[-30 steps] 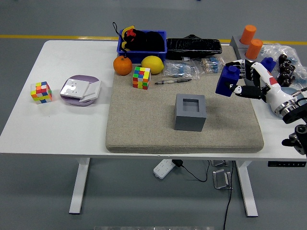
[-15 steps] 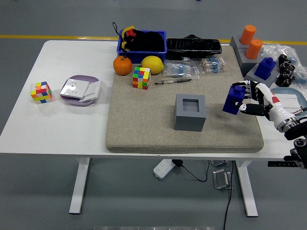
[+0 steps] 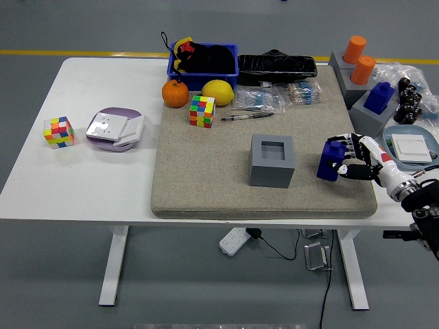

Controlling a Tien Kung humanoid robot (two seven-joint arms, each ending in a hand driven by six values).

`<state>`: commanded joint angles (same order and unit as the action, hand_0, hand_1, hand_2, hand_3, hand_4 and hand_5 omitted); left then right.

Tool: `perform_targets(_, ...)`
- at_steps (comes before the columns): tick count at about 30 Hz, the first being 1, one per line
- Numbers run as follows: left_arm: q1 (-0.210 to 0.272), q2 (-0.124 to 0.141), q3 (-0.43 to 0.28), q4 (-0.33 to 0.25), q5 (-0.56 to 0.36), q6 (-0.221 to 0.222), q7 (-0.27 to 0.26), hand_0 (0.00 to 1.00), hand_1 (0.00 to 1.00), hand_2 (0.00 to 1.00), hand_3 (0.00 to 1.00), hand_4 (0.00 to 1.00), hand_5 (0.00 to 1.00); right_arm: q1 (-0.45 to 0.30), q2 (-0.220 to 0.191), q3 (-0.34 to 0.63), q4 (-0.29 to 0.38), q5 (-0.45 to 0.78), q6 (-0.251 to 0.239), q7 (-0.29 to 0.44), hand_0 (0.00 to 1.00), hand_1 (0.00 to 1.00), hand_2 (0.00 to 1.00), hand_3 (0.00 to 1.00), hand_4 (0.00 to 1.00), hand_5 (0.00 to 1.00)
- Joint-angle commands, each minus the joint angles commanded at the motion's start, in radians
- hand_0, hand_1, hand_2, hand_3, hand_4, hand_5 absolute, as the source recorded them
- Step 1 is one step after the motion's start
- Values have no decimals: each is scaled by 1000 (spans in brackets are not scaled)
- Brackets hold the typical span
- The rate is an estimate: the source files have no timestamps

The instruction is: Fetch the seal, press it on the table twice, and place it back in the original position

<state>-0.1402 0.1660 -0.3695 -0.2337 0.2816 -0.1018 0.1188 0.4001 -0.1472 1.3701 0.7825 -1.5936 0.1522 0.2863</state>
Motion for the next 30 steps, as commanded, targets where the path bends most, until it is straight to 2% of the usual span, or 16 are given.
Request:
perform_targets(7,0,-2,0,0,0,-2,0,814,815,787,835,793,393,-4,1,-15,-17,-5,-6,4,442,360,370,391,601,2)
perform_targets(11,1,-1,-1,0,-1,-2,0,814,815,786,835,793,393,-5,-3,-11,11,2,-5,4,440,357,369,386,602,2)
perform_targets(22,-1,0,-2,0,-1,-3,-1,814,816,787,835,793,393,28,-30,43,190,33,14,-2,436,355,366,385,603,2)
perform_targets(30,-1,2,-1,0,-2,-3,-1,815,816,788,836,794,393,50,-24,1,293,85,40,-25,436,356,366,385,603,2)
